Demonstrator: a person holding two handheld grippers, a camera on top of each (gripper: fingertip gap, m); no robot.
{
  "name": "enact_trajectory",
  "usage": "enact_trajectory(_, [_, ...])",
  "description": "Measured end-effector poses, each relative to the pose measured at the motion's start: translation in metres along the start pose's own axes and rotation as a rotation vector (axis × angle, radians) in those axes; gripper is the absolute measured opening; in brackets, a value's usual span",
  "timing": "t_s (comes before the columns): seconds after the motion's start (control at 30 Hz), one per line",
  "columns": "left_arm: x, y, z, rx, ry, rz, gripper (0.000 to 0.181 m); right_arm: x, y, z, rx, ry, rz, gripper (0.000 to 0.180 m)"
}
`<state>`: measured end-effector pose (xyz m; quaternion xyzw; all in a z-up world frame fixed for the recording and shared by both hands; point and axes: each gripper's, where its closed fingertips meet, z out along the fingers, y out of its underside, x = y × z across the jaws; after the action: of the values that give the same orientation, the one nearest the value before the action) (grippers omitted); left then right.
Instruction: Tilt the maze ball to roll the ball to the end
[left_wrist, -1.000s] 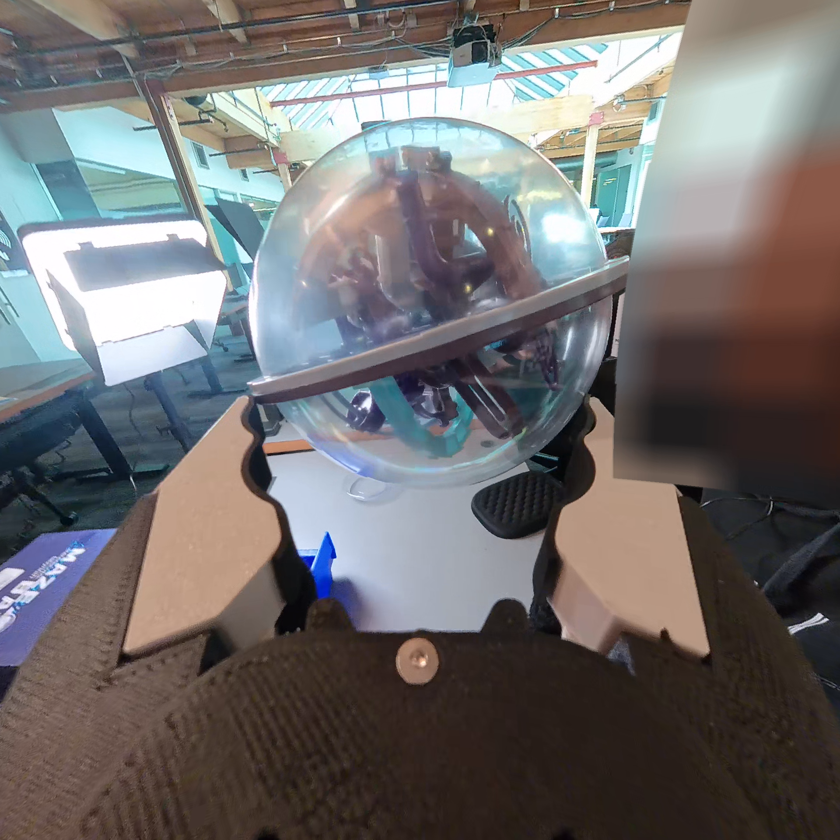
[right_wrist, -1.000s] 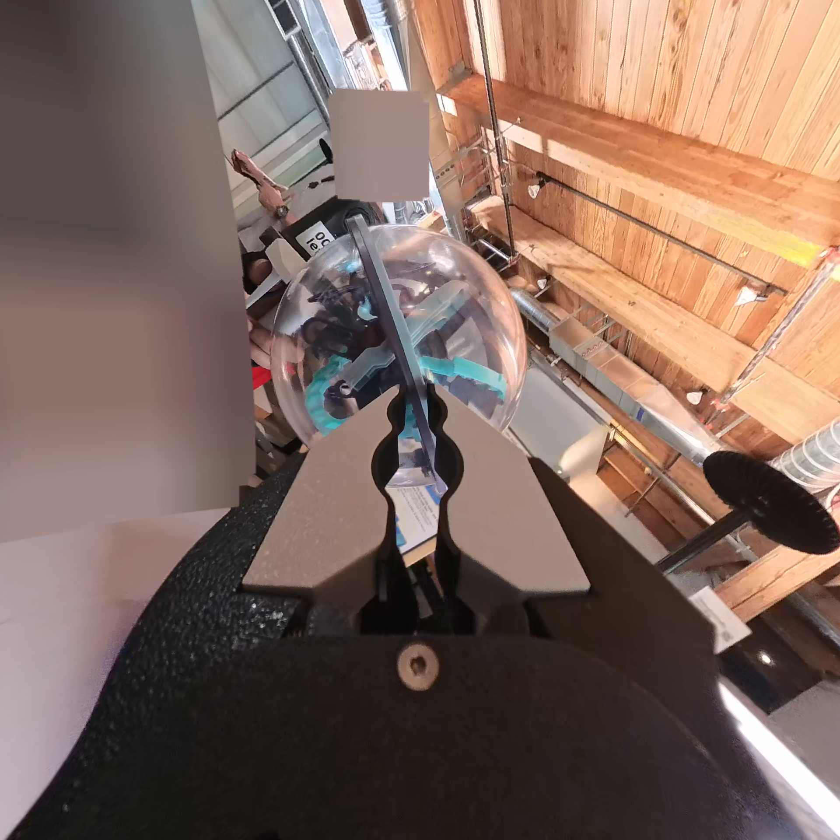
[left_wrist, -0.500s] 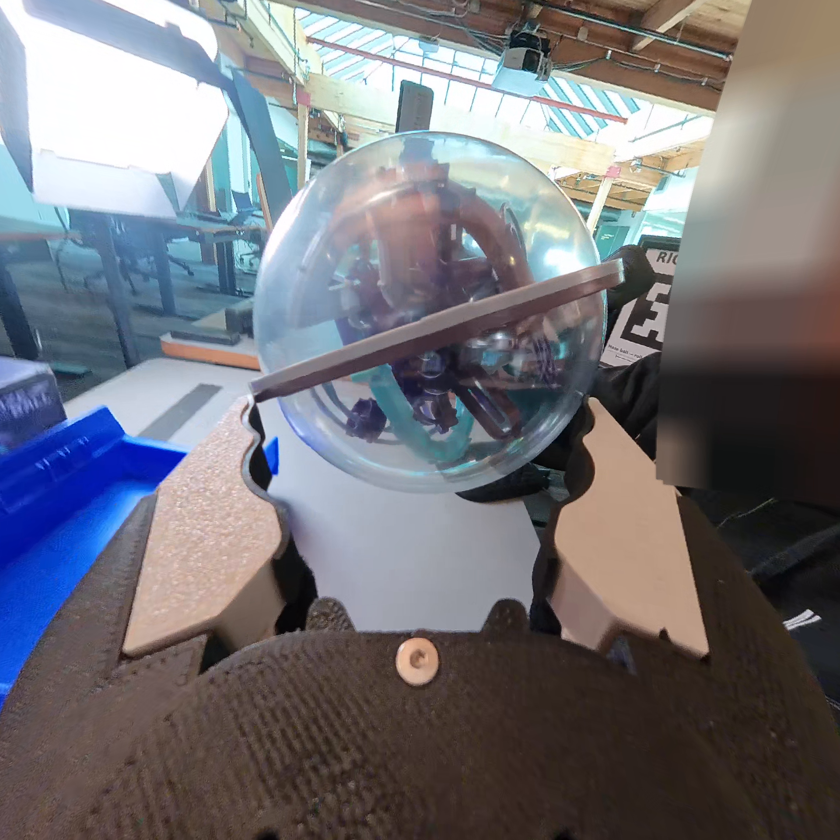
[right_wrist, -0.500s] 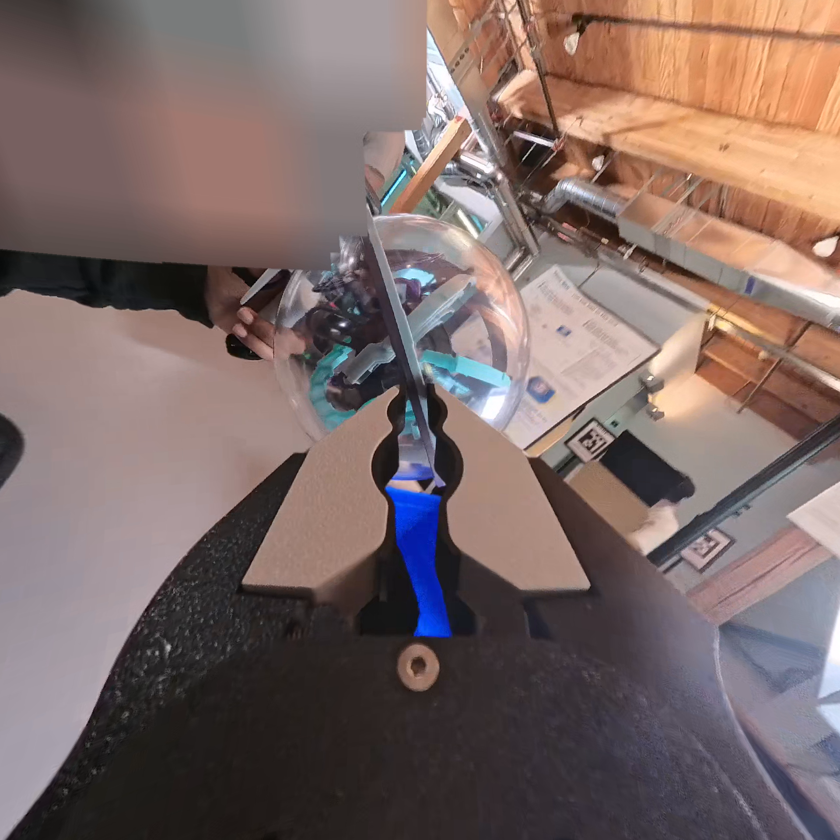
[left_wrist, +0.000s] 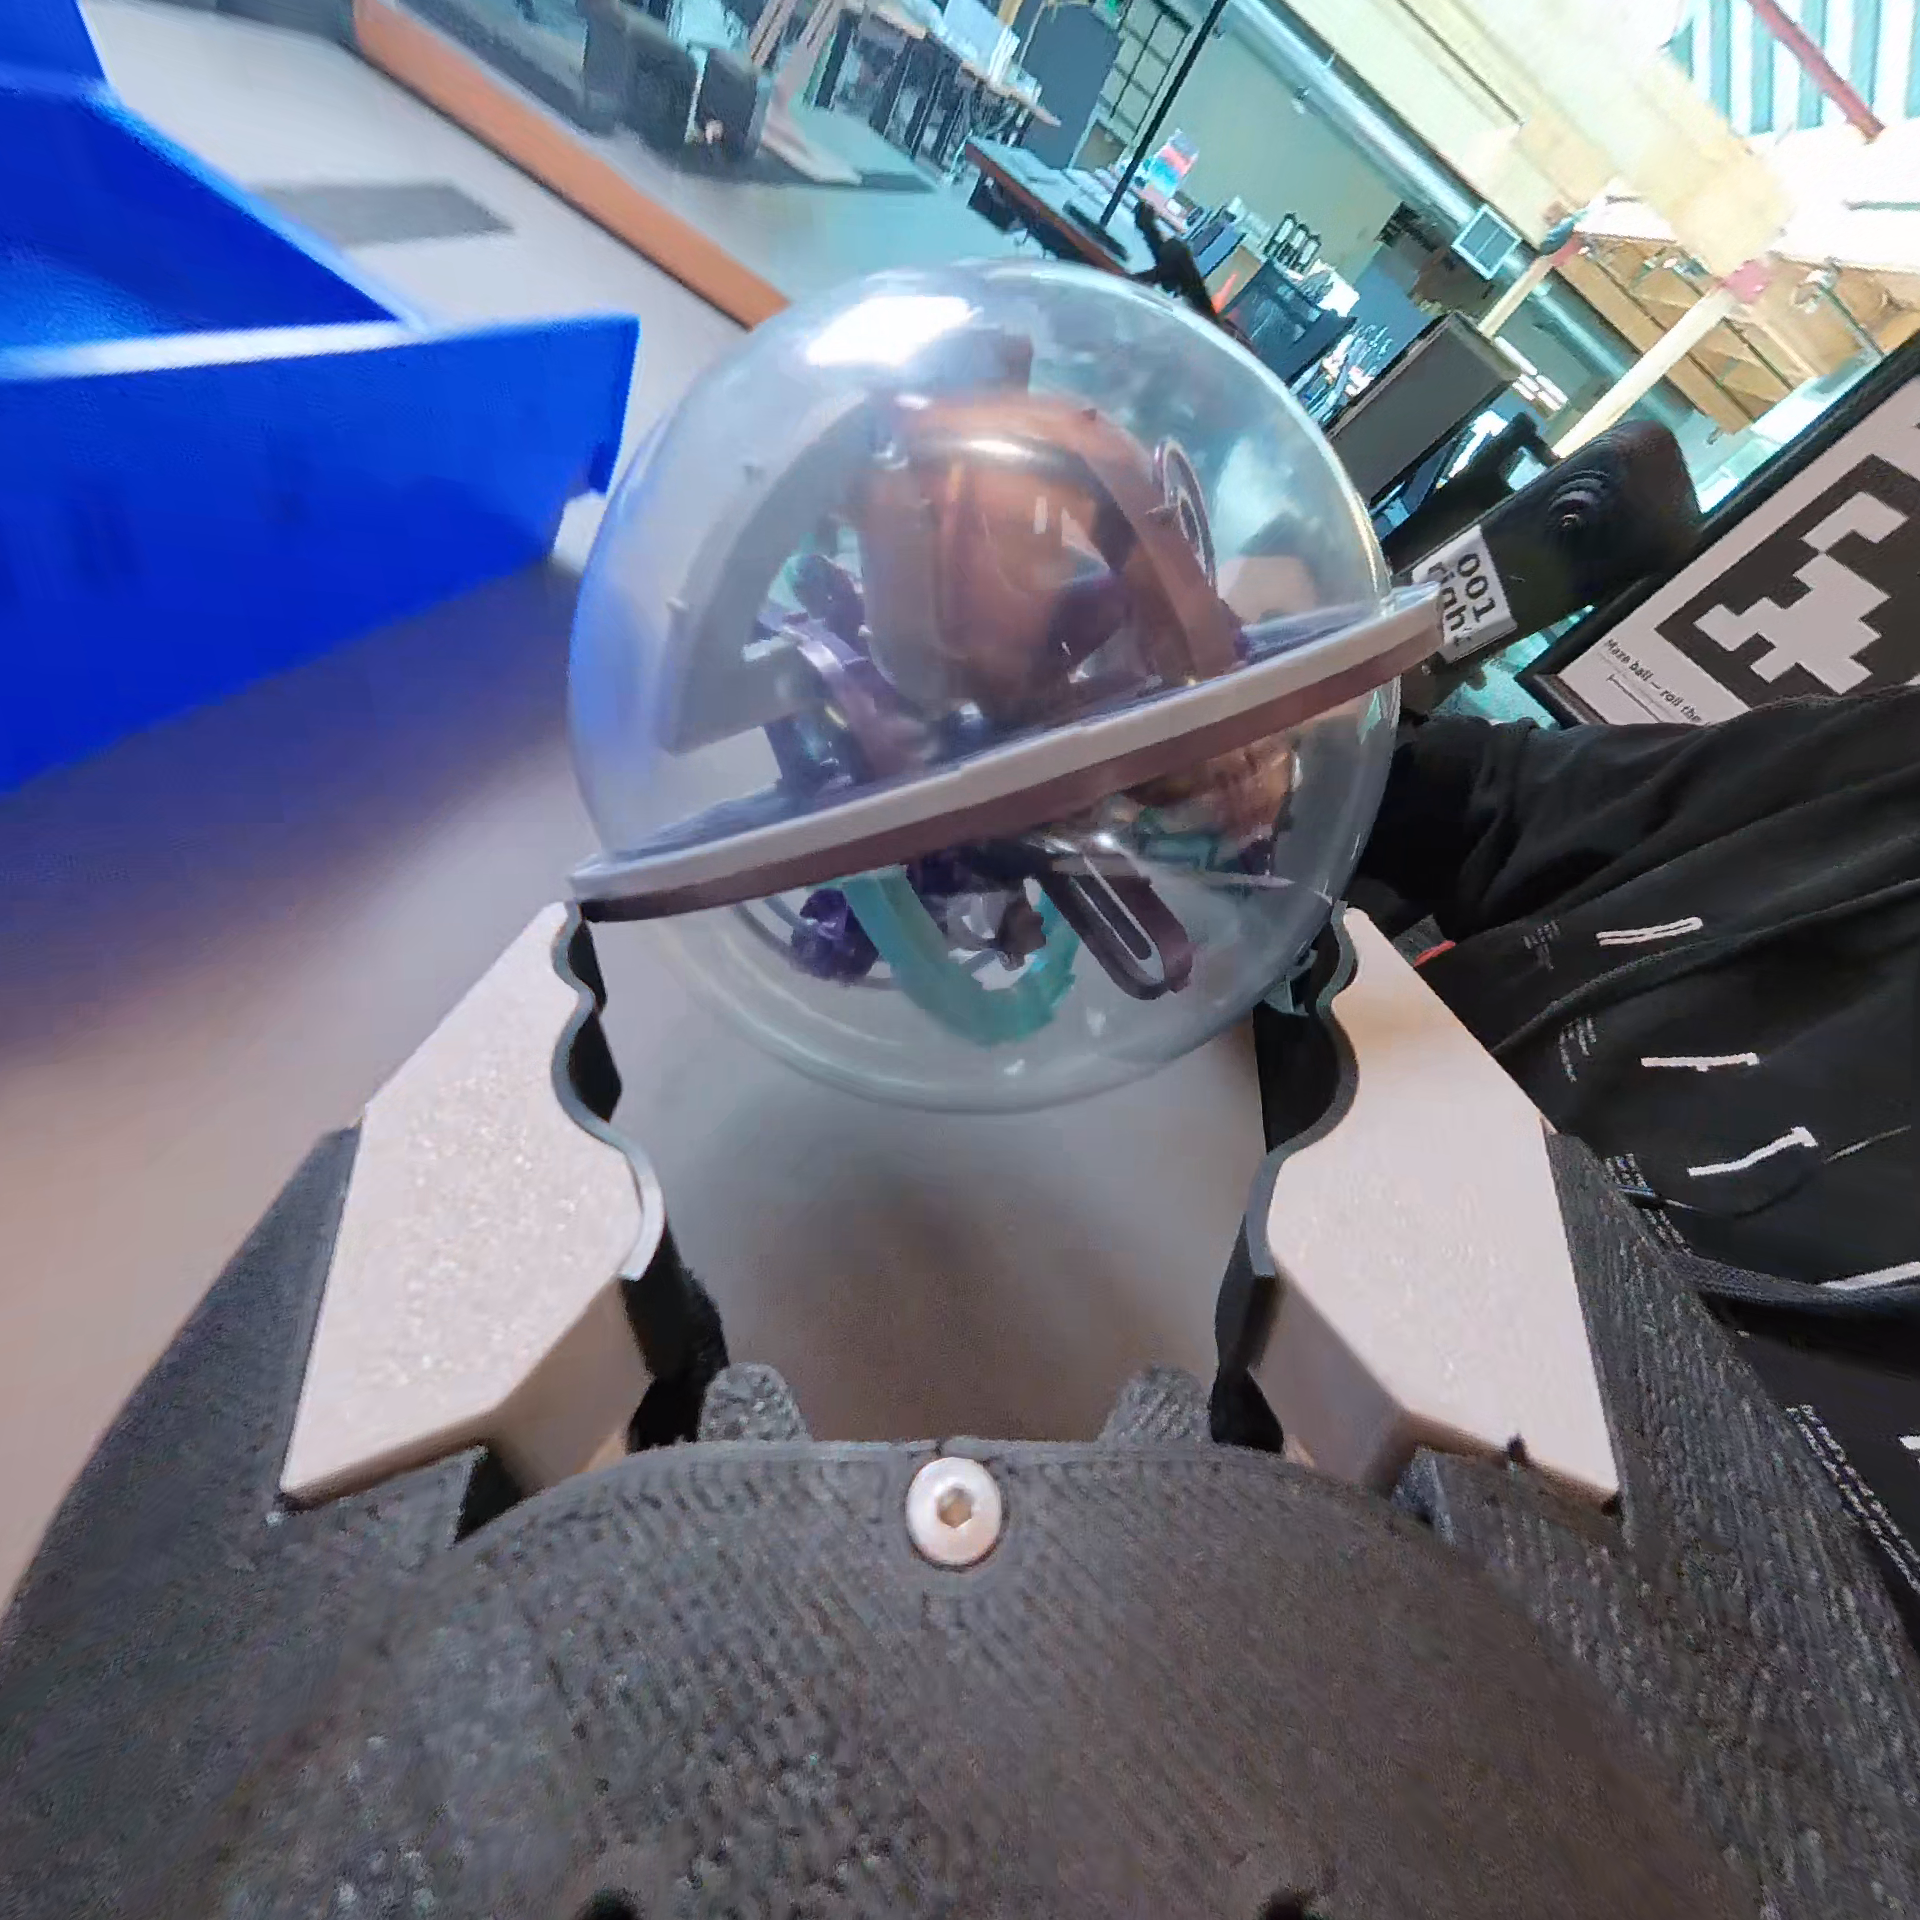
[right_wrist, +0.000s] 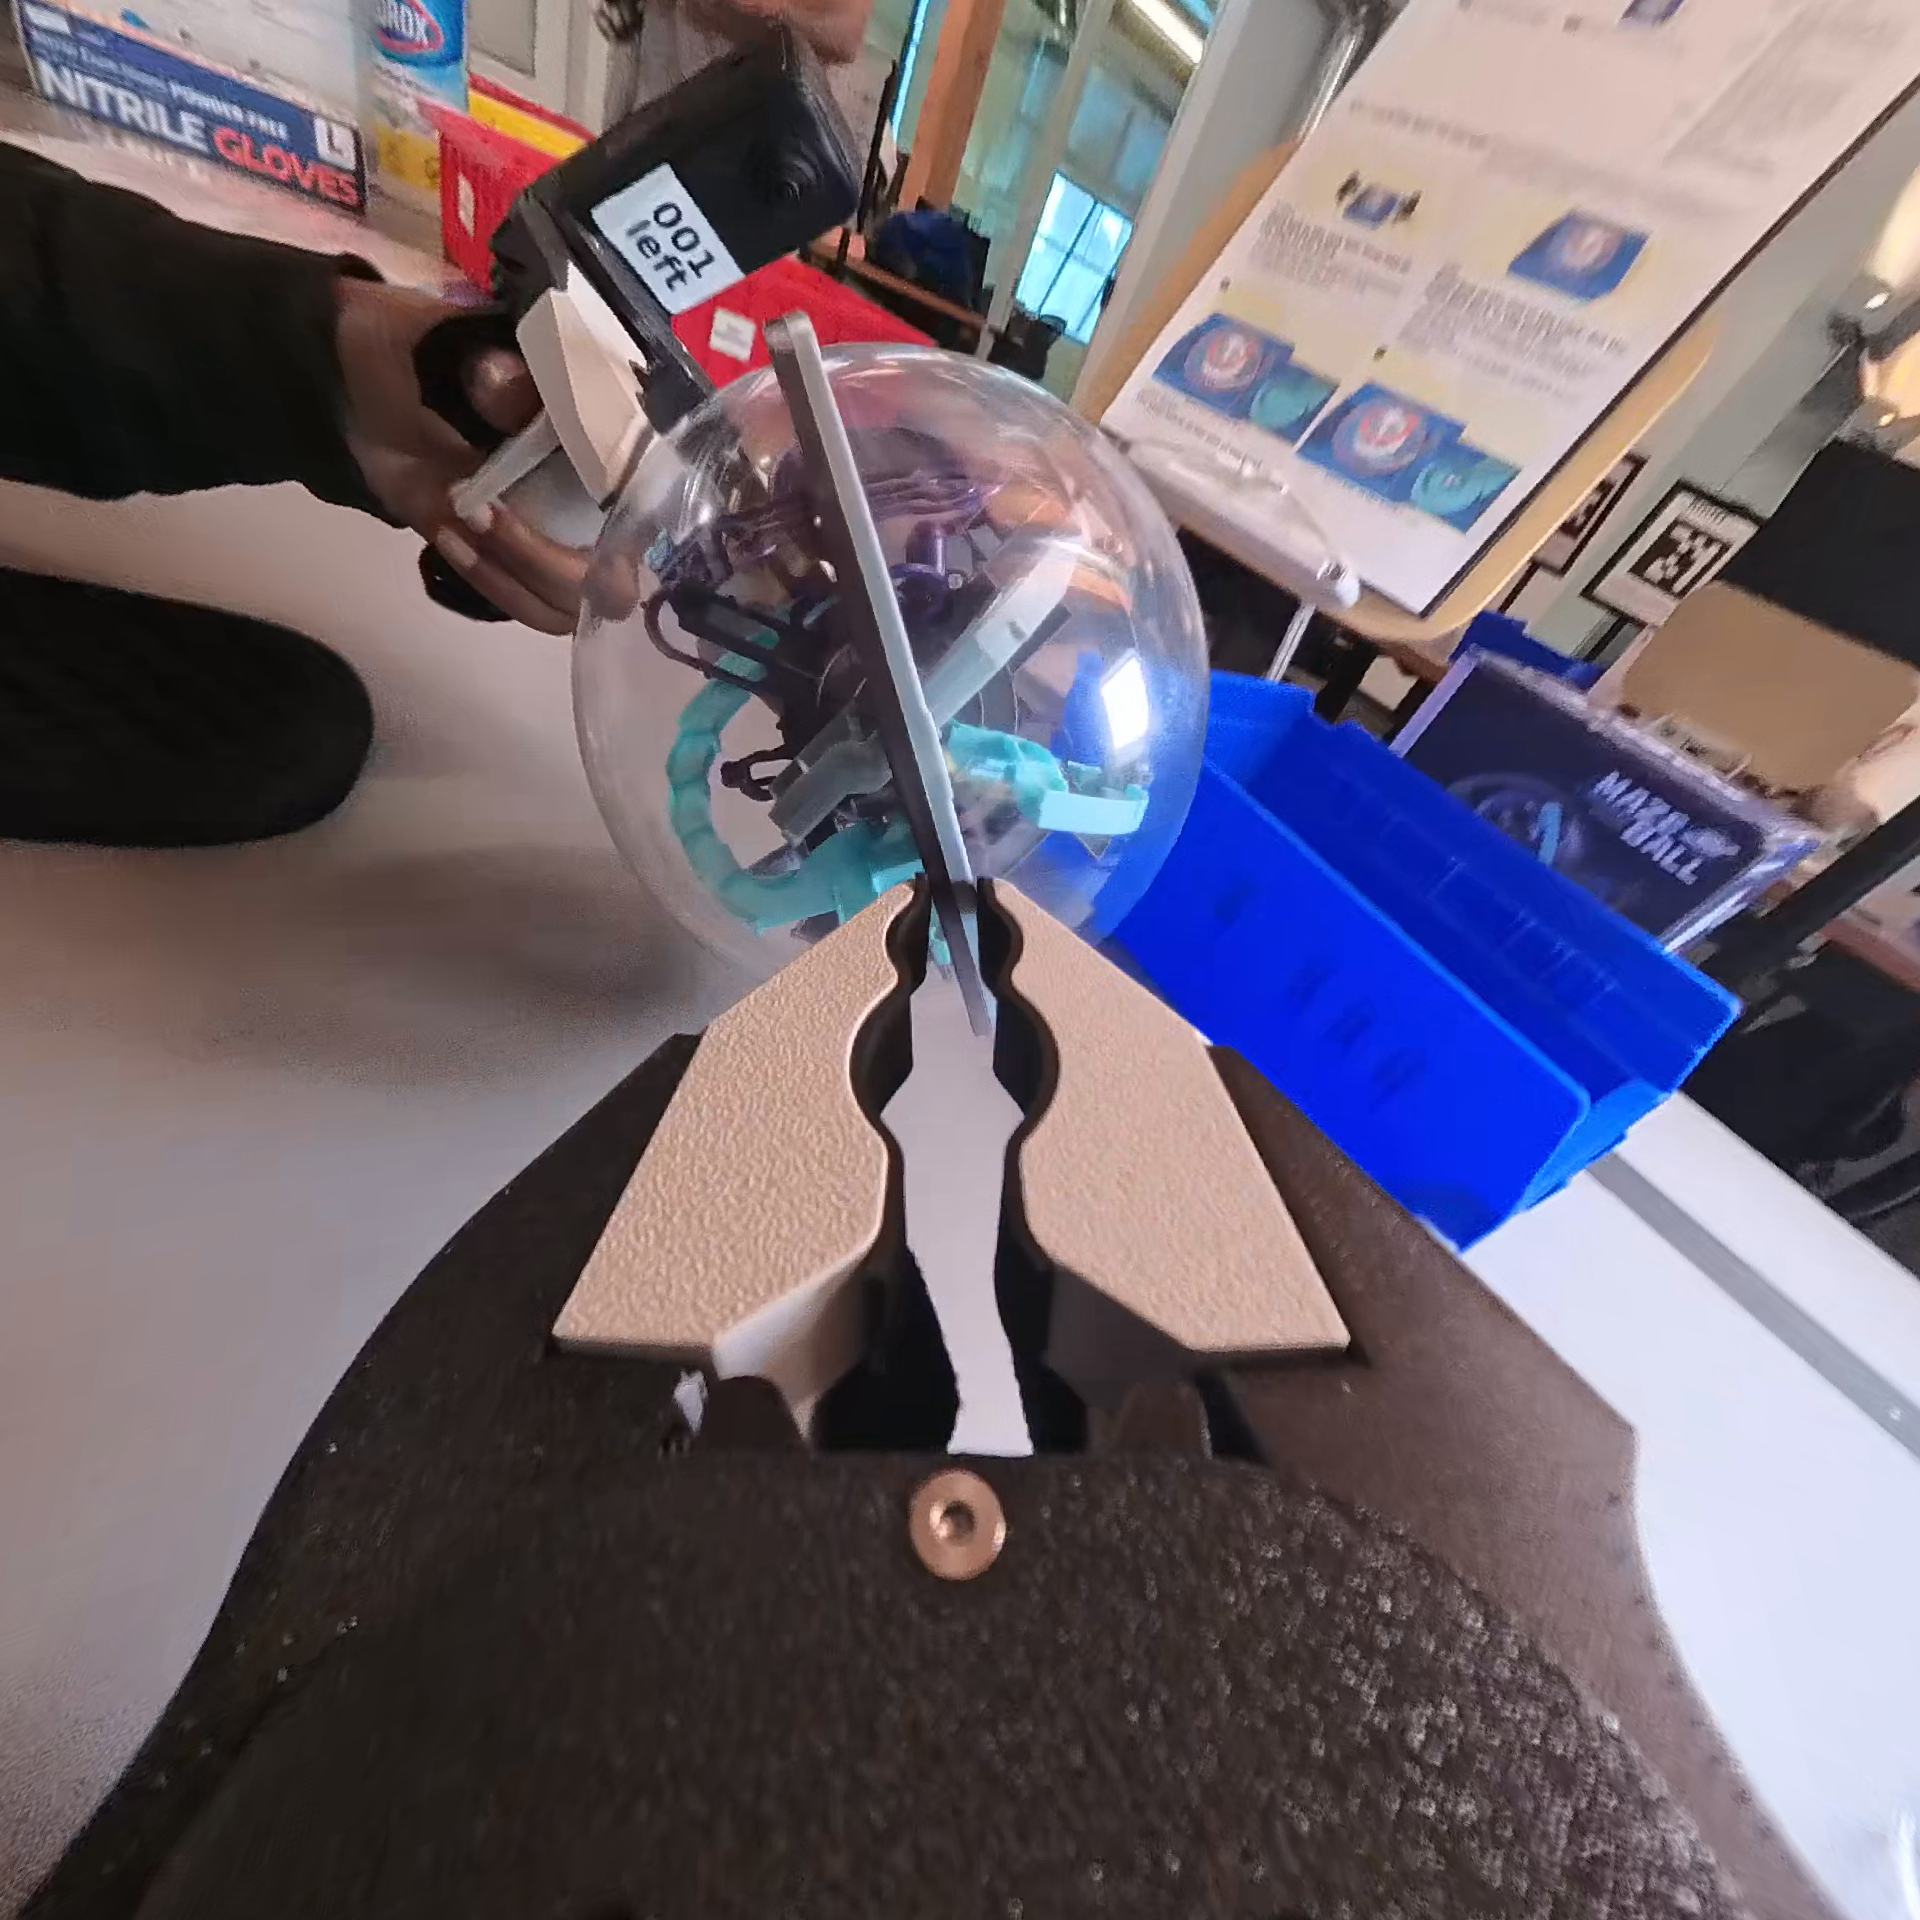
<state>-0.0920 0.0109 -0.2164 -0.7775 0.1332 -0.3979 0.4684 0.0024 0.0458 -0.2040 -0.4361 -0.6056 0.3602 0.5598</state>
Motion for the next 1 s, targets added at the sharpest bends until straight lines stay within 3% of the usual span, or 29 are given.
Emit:
enact_trajectory(0.37, [-0.011,0.042,0.018,-0.098,-0.053,-0.127,0.133,-0.014,0.046,-0.005,-0.116,-0.039,0.105,0.006])
enact_trajectory(0.8, [-0.005,0.04,0.026,-0.082,-0.14,-0.079,0.133,-0.011,0.057,-0.012,-0.16,-0.12,0.163,0.007])
enact_trajectory(1.0, [-0.003,0.045,0.028,-0.098,-0.157,-0.016,0.124,-0.001,0.062,-0.016,-0.171,-0.155,0.215,0.007])
